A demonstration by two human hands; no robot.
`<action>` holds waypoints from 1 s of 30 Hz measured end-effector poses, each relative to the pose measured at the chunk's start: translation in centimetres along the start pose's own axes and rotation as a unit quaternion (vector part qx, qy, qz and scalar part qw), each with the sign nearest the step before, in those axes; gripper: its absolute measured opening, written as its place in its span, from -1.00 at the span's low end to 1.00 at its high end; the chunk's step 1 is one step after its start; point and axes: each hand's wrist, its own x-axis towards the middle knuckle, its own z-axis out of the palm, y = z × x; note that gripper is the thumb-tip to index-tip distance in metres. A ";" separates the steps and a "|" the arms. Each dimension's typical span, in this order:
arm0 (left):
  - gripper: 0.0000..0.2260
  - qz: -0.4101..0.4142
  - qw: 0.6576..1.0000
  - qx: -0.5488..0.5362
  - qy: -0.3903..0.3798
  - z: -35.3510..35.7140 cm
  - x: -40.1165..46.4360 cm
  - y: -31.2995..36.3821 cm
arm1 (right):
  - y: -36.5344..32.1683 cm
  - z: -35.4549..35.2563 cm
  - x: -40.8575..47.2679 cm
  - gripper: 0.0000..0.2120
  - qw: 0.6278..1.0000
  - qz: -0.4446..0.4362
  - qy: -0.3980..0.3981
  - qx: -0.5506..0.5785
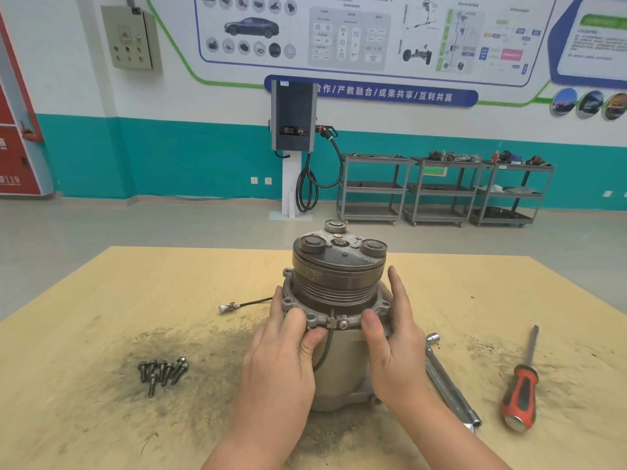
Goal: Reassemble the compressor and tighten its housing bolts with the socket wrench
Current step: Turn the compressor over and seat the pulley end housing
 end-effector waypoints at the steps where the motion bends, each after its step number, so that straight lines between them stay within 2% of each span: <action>1: -0.80 0.001 1.000 0.004 0.002 0.1 0.0 0.1 | 0.1 -0.1 -0.1 -0.27 1.000 0.003 0.004 0.009; 4: -0.76 0.002 1.000 0.005 -0.002 0.2 0.2 0.2 | 0.5 -0.4 -0.1 -0.22 1.000 0.013 -0.001 0.018; 8: -0.73 -0.015 1.000 -0.015 -0.012 0.0 0.2 0.0 | 0.5 -0.6 -0.1 -0.37 0.997 0.047 -0.023 0.059; 10: -0.72 -0.032 0.999 -0.018 -0.014 -0.2 0.0 -0.4 | 0.8 -1.0 0.1 -0.37 0.988 0.075 -0.055 0.124; 12: -0.59 -0.045 0.999 -0.011 -0.018 -0.3 -0.1 -0.9 | 1.2 -1.5 0.8 -0.31 0.968 0.124 -0.098 0.194; 14: -0.46 -0.040 0.999 0.001 -0.020 -0.2 0.0 -1.3 | 1.1 -1.8 2.0 -0.17 0.960 0.128 -0.157 0.191; 17: -0.47 -0.009 1.000 -0.004 -0.020 -0.1 0.1 -1.7 | 0.7 -2.3 3.7 0.08 0.940 0.129 -0.235 0.211; 19: -0.49 -0.010 0.999 -0.027 -0.019 -0.2 0.2 -2.2 | 0.7 -2.7 4.3 0.12 0.936 0.130 -0.253 0.209; 24: -0.71 -0.033 0.995 -0.082 -0.042 -1.3 0.8 -3.9 | 2.0 -2.3 2.9 -0.16 0.964 0.096 -0.181 0.171; 27: -0.81 -0.009 0.996 -0.067 -0.057 -1.7 1.2 -4.3 | 2.5 -2.2 2.5 -0.10 0.973 0.096 -0.139 0.158; 30: -0.90 -0.007 0.994 -0.088 -0.059 -1.9 1.4 -4.0 | 2.5 -2.4 2.9 -0.16 0.976 0.078 -0.123 0.162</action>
